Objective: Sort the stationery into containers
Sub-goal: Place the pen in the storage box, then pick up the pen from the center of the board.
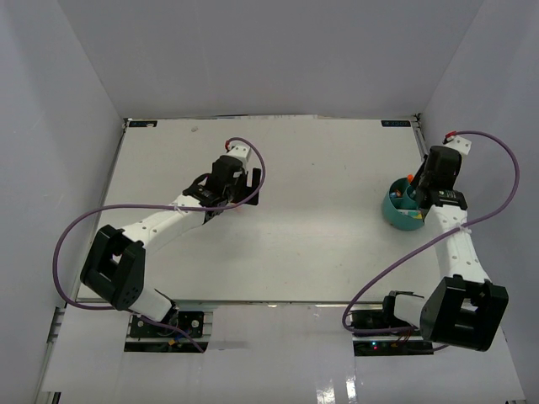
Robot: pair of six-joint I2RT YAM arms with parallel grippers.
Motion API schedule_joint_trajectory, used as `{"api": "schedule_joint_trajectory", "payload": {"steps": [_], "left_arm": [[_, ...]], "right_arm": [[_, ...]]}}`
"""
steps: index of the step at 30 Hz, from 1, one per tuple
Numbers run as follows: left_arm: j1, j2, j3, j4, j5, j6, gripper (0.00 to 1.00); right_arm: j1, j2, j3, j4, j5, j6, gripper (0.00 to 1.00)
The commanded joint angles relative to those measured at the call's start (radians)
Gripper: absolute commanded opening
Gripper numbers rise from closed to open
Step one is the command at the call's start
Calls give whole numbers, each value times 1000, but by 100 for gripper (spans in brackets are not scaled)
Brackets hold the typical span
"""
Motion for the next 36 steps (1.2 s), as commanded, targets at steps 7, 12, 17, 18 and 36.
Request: {"api": "schedule_joint_trajectory", "payload": {"steps": [7,12,17,18,36], "left_arm": [[6,0,45,-30,-22,-47,98],[7,12,68,-70,-37,-109,98],[6,21,93,-117,-55,-236,98],[7,26,98,-139,-66,-260,98],[20,273,188,-311,-112,-571,71]], "right_arm": [[-2,20,-38,54,-33,-1,49],[-2,-37,-3,-10,-102,9,69],[-2,-133,60,-53,-226,35,90],[-2,-172,63,-53,-253,39,94],[125,-374,-102,-6,-542,86,93]]}}
